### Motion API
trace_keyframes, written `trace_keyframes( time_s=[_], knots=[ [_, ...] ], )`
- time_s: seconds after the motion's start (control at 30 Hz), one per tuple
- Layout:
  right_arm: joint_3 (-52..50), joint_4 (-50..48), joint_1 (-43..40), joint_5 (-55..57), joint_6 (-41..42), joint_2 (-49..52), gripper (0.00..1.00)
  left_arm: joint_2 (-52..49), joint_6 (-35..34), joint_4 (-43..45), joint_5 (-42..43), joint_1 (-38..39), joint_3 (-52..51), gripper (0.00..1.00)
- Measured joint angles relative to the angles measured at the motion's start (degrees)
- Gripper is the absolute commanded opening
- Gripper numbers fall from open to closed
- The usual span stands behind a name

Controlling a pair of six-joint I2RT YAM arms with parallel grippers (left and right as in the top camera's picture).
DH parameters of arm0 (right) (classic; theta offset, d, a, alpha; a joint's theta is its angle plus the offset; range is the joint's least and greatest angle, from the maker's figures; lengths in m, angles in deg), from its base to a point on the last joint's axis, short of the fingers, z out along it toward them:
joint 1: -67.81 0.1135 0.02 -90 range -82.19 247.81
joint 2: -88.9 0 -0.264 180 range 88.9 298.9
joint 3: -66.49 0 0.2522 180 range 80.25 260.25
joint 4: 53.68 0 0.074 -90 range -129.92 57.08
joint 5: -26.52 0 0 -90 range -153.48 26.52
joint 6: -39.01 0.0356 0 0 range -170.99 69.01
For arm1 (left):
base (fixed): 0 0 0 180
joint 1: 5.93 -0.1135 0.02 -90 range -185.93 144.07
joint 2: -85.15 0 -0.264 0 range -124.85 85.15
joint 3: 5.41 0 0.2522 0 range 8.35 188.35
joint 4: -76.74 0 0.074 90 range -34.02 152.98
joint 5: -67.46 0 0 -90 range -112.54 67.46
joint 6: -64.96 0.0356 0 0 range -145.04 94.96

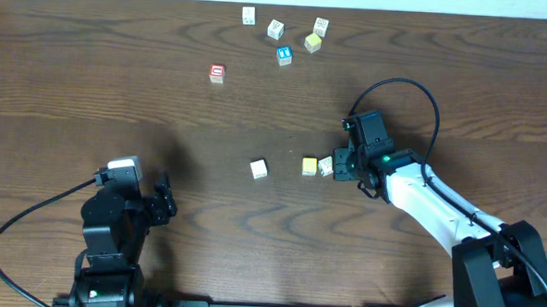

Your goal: Lift 4 blocks

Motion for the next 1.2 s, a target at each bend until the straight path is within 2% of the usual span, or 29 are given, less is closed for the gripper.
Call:
trace_keyframes(
  time_s=[0.2,0.7,1.2],
  knots=[
    [0.0,0.07,0.0,-2.19,-0.07,0.0,0.01,0.0,0.0,0.0,0.02,0.0,0.0,0.77],
    [0.0,0.35,2.86,-3.76,0.66,0.0,0.01,0.0,0.0,0.0,0.02,0.0,0.0,0.77],
    [-0.02,-3.76,2.95,-3.78,1.57,0.0,0.03,0.0,0.0,0.0,0.0,0.0,0.0,0.77]
  ],
)
